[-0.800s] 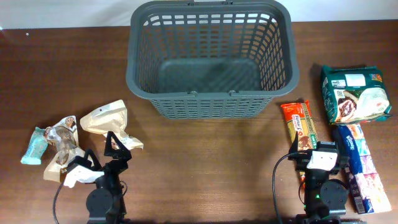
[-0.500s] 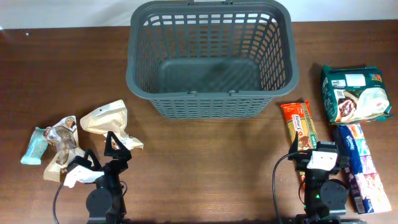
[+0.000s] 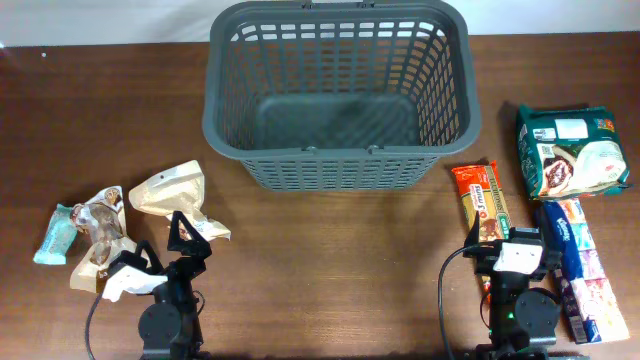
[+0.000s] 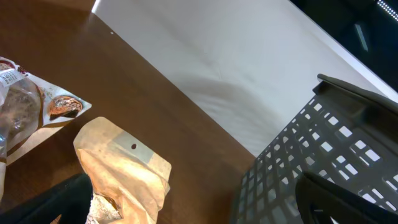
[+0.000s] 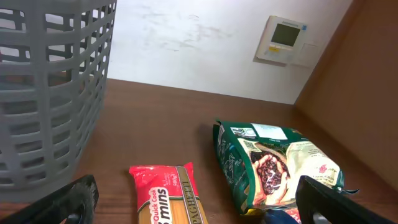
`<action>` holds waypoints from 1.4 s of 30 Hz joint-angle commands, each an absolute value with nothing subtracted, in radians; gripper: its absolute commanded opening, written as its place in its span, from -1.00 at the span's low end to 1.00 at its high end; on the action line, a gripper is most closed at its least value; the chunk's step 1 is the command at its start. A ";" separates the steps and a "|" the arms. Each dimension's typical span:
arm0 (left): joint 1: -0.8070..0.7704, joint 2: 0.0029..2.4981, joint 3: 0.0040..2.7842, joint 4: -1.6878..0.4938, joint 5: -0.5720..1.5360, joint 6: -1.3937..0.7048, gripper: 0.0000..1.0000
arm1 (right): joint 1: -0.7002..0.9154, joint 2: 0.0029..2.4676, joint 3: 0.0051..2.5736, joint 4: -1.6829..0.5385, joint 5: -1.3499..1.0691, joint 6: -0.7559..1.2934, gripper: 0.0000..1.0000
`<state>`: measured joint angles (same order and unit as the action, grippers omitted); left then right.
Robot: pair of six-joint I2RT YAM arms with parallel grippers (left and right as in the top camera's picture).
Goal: Pack container
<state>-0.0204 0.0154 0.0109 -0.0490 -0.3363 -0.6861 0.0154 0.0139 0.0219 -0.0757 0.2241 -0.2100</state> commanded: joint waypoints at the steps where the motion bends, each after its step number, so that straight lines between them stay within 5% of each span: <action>1: -0.023 0.005 0.009 -0.054 -0.328 -0.692 0.99 | 0.014 0.012 0.016 -0.079 0.237 -0.205 0.98; 33: -0.023 0.005 0.009 -0.054 -0.329 -0.692 0.99 | 0.014 0.012 0.016 -0.079 0.236 -0.205 0.98; 42: -0.023 0.015 0.009 -0.057 -0.299 -0.692 0.98 | 0.014 0.013 0.016 -0.094 0.036 -0.167 0.98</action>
